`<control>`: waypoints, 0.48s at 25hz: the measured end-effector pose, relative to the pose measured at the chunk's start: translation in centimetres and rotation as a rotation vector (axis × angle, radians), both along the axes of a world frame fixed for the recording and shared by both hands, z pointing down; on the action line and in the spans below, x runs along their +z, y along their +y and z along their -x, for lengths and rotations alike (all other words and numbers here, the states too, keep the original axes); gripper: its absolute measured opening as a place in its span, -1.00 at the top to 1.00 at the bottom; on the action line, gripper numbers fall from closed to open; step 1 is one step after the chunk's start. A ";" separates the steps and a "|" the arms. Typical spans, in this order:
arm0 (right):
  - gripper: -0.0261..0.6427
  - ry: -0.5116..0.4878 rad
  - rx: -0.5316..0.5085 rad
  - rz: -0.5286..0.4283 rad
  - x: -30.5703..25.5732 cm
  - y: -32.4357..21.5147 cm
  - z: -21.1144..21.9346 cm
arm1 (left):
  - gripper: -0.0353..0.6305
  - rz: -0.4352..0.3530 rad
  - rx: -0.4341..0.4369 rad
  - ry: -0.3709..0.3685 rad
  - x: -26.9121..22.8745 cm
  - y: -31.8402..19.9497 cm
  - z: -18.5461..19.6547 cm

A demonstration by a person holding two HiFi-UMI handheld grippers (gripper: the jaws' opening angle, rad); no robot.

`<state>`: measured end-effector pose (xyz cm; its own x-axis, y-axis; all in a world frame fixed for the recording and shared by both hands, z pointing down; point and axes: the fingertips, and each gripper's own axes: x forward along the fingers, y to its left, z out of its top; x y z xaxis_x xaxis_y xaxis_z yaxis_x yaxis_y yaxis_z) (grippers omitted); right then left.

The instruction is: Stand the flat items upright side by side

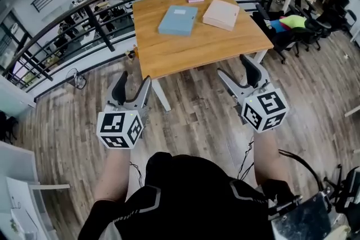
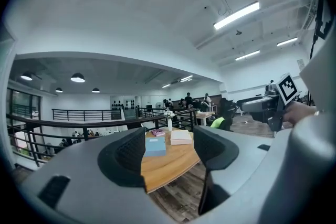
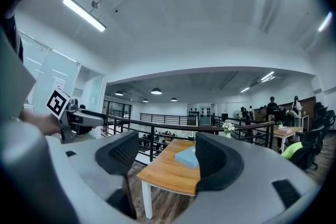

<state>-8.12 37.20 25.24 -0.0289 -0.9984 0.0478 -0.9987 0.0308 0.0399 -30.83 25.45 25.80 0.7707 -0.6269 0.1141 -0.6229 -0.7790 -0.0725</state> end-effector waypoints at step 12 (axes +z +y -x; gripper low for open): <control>-0.12 -0.002 0.021 0.020 2.3 -7.8 -5.7 | -0.01 0.018 0.018 -0.022 2.6 -8.8 -6.1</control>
